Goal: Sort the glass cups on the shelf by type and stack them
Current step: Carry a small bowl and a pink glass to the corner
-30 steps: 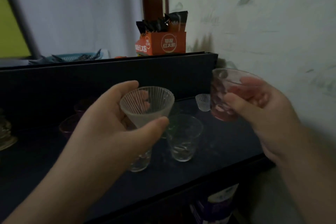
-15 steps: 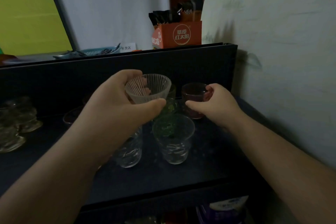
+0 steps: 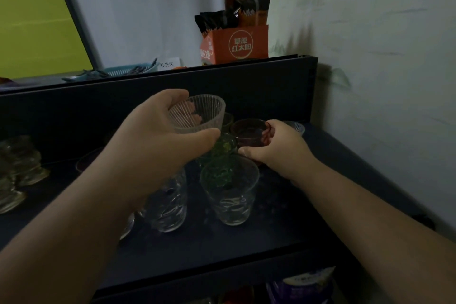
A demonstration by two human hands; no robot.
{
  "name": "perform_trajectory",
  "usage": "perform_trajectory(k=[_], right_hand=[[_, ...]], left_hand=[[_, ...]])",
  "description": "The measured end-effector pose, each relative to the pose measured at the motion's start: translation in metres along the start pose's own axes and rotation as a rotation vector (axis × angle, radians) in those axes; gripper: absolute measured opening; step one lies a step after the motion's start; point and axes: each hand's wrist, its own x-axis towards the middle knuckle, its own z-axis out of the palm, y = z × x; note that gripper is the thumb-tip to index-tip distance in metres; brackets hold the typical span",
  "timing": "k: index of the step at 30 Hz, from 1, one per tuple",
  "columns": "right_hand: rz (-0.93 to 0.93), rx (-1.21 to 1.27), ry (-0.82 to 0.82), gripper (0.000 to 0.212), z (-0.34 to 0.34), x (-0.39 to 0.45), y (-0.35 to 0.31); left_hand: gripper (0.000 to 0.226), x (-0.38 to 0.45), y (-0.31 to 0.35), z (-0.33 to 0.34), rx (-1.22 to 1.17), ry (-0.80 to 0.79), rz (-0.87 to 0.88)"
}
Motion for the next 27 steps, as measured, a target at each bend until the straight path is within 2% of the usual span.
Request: perform_trajectory(k=[2,5,6,11,14,19,23,27], right_hand=[[0.005,0.024,-0.023,0.068,-0.004,-0.004,0.004],[0.025,0.037,-0.008,0.09,-0.018,-0.017,0.011],[0.03,0.049,0.026,0.091,-0.025,-0.023,0.016],[0.029,0.133,0.165,0.056,-0.074,-0.073,0.041],[0.041,0.216,0.209,0.049,-0.098,-0.107,0.058],[0.013,0.275,0.252,0.08,-0.117,-0.148,0.075],[-0.023,0.321,0.238,0.083,-0.125,-0.164,0.076],[-0.022,0.341,0.219,0.07,-0.125,-0.167,0.078]], left_hand=[[0.091,0.005,0.003,0.004,0.04,-0.039,0.007],[0.075,0.016,0.015,0.012,0.157,-0.141,-0.006],[0.073,0.022,0.02,0.015,0.185,-0.178,-0.001],[0.059,0.05,0.056,0.05,0.308,-0.367,0.07],[0.049,0.065,0.082,0.082,0.424,-0.519,0.132],[0.046,0.083,0.104,0.138,0.579,-0.809,0.114],[0.06,0.092,0.11,0.172,0.822,-0.879,0.141],[0.057,0.09,0.102,0.193,0.973,-0.867,0.149]])
